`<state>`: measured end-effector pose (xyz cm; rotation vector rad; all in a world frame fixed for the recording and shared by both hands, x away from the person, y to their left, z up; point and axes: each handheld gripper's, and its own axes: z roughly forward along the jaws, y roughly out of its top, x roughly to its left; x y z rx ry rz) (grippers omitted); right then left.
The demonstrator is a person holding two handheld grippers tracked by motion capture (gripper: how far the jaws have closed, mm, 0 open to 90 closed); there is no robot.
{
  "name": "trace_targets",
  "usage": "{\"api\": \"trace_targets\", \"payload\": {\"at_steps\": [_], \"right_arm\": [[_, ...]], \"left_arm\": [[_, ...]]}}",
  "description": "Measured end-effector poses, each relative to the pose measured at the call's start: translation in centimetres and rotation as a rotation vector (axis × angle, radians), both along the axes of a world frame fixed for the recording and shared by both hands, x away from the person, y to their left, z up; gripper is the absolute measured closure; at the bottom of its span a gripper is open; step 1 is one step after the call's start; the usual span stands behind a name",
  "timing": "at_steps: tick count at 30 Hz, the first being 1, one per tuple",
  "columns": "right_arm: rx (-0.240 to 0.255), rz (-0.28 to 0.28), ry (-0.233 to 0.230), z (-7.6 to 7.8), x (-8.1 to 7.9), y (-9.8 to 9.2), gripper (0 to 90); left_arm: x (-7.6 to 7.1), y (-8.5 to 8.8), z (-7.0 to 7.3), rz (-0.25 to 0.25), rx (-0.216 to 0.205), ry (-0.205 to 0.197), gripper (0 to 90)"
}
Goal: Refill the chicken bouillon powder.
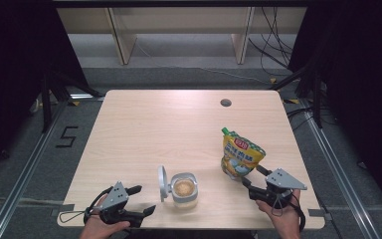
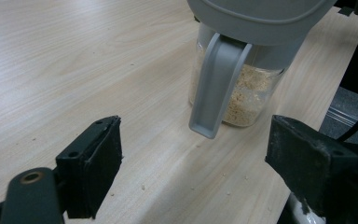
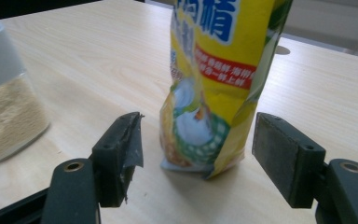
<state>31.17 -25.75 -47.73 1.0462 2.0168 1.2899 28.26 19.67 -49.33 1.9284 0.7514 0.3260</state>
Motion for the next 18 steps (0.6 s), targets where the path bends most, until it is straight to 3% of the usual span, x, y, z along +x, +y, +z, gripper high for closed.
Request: {"api": "trace_targets", "payload": {"at_steps": [6, 7, 9, 10, 11, 18], "right_arm": [[-0.033, 0.001, -0.004, 0.1, -1.5, 0.2, 32.2], [-0.035, -0.008, 0.004, 0.2, -1.8, 0.2, 31.9], [-0.020, -0.018, 0.030, 0.1, -2.4, 0.5, 31.1], [-0.039, -0.007, 0.018, 0.1, -2.5, 0.4, 30.7], [-0.042, -0.001, 0.025, 0.1, -2.6, 0.5, 30.3], [-0.084, 0.006, 0.050, -0.1, -4.0, 0.8, 27.5]], "left_arm": [[0.1, 0.0, 0.0, 0.006, -0.005, 0.003, 17.8], [-0.1, -0.1, 0.0, 0.022, -0.018, 0.021, 17.8], [0.1, 0.1, 0.0, 0.010, 0.003, 0.005, 17.8], [0.1, 0.1, 0.0, 0.009, 0.001, 0.001, 17.8], [-0.1, 0.0, 0.0, 0.031, -0.020, 0.021, 17.8], [0.1, 0.1, 0.0, 0.019, 0.006, 0.003, 17.8]]}}
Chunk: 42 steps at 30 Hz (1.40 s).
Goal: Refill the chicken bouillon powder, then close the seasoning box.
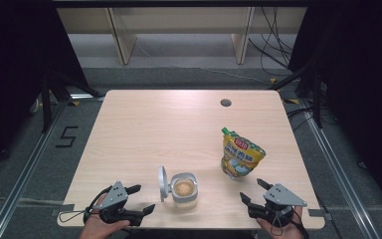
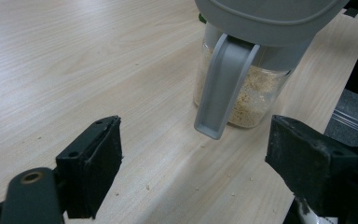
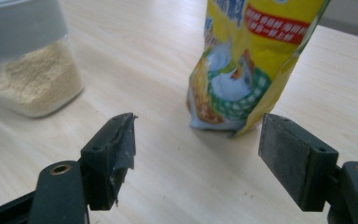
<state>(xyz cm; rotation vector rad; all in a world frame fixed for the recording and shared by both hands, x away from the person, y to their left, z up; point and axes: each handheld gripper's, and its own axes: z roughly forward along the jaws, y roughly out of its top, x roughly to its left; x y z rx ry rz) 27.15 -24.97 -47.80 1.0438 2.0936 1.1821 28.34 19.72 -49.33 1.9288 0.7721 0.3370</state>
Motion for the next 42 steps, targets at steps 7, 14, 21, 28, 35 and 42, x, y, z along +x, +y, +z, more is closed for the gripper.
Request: {"api": "trace_targets", "payload": {"at_steps": [7, 14, 21, 28, 35, 42], "right_arm": [[-0.019, 0.014, 0.015, -0.2, -1.0, 0.2, 26.1], [-0.045, 0.024, 0.016, -0.3, -1.3, 0.2, 26.0], [-0.057, 0.028, 0.010, -0.4, -1.2, 0.0, 26.1], [-0.063, 0.024, 0.018, -0.4, -1.3, 0.3, 26.6], [-0.069, 0.024, 0.005, -0.4, -1.2, 0.2, 26.9], [-0.058, 0.019, 0.009, -0.3, -1.3, 0.2, 27.2]], "left_arm": [[0.0, 0.0, 0.0, -0.002, -0.011, 0.000, 17.8], [-0.1, 0.2, 0.2, 0.024, -0.024, 0.005, 18.0], [-0.3, 0.7, 0.7, 0.013, -0.051, -0.016, 53.2], [-0.7, 0.8, 1.7, -0.011, -0.071, -0.076, 89.2], [-0.2, -0.1, 3.5, -0.033, -0.097, -0.095, 89.5], [0.5, -1.5, 4.8, -0.060, -0.089, -0.099, 89.5]]}}
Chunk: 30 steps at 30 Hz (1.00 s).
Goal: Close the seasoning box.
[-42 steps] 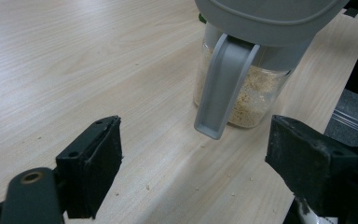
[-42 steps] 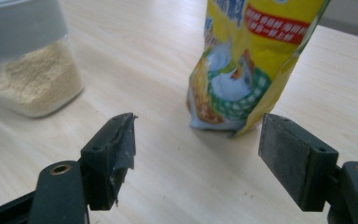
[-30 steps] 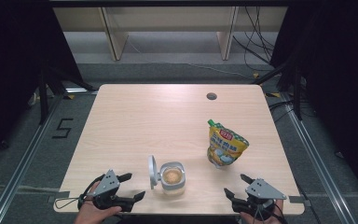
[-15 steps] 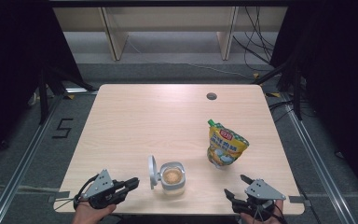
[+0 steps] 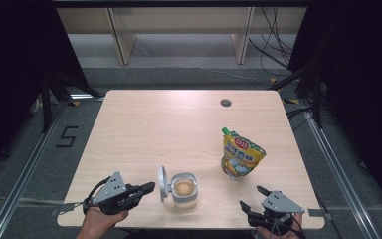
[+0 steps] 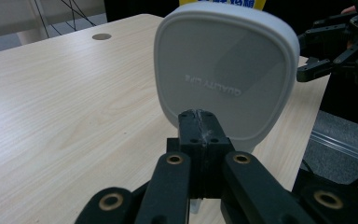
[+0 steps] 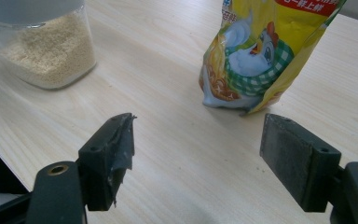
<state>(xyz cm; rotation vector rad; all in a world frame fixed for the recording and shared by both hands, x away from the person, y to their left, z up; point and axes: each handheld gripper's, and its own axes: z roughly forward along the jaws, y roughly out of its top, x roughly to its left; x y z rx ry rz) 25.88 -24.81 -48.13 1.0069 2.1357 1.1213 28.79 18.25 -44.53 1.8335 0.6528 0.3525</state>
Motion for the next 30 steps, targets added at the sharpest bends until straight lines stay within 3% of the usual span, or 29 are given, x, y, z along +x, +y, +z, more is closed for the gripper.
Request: {"api": "trace_targets", "payload": {"at_steps": [3, 4, 5, 7, 19, 24, 30], "right_arm": [[-0.007, 0.003, 0.000, -0.1, 0.1, 0.0, 27.1], [0.003, 0.000, 0.024, -0.1, -0.1, 0.1, 27.1], [0.002, 0.001, 0.022, -0.1, 0.0, 0.2, 27.2], [-0.015, 0.006, -0.007, -0.1, 0.1, 0.1, 27.2], [-0.010, 0.024, 0.012, -0.1, 0.0, 0.3, 27.2], [-0.014, 0.015, -0.005, -0.1, 0.0, 0.2, 27.2], [-0.016, 0.019, -0.009, -0.1, 0.0, 0.2, 27.2]], "left_arm": [[0.1, -0.5, 0.3, -0.011, -0.003, 0.000, 89.5], [0.2, -0.7, 0.4, -0.019, 0.003, -0.004, 89.5], [0.3, -1.1, 0.5, -0.029, -0.009, 0.000, 89.4], [0.3, -1.4, 0.7, -0.034, 0.008, -0.012, 89.5], [0.8, -4.0, 1.1, -0.091, 0.017, -0.017, 89.4], [0.6, -3.6, 1.2, -0.077, -0.010, -0.002, 89.1], [0.2, -2.3, 1.3, -0.062, -0.058, 0.030, 71.2]]}}
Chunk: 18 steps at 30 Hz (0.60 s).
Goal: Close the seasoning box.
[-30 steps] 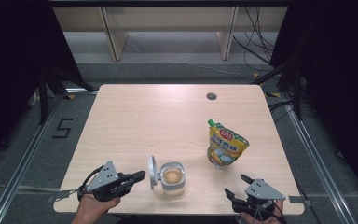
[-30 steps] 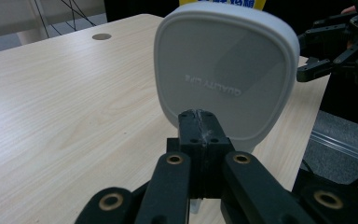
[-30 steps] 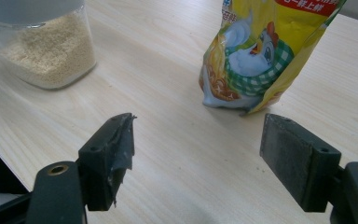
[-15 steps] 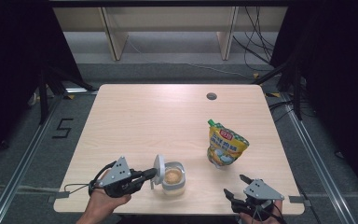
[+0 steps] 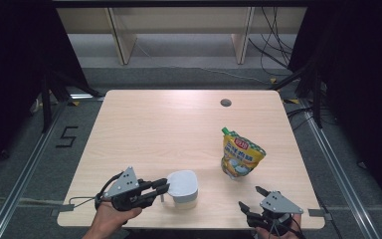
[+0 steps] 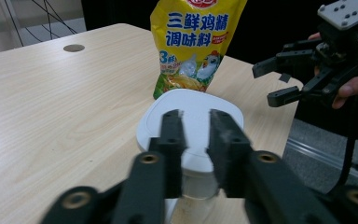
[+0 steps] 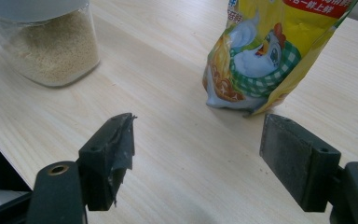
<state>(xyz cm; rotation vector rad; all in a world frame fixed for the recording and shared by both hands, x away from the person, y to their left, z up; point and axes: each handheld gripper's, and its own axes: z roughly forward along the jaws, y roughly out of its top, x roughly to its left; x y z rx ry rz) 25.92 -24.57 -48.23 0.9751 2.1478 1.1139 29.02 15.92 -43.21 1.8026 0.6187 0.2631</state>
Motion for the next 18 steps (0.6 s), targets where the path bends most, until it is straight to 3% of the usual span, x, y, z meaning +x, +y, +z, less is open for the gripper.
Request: {"api": "trace_targets", "payload": {"at_steps": [5, 8, 9, 12, 13, 18], "right_arm": [[0.002, -0.002, 0.001, 0.0, 0.0, 0.0, 27.2], [-0.006, 0.003, -0.005, 0.0, 0.0, 0.0, 27.2], [-0.001, -0.001, -0.001, 0.0, 0.0, 0.1, 27.2], [0.004, 0.008, 0.014, 0.0, -0.1, 0.1, 27.2], [-0.007, 0.002, -0.006, 0.1, 0.0, 0.0, 27.2], [0.005, 0.013, 0.010, 0.0, 0.0, 0.1, 27.2]], "left_arm": [[-0.3, 0.9, -0.8, 0.027, -0.036, 0.030, 50.7], [-0.5, 1.6, -1.3, 0.057, -0.009, 0.026, 42.2], [-0.5, 1.7, -1.7, 0.063, -0.024, 0.040, 38.9], [-0.9, 2.3, -2.5, 0.073, -0.014, 0.062, 35.9], [-1.1, 2.4, -2.8, 0.070, -0.008, 0.061, 35.1], [-1.7, 3.2, -3.8, 0.075, 0.030, 0.066, 31.3]]}}
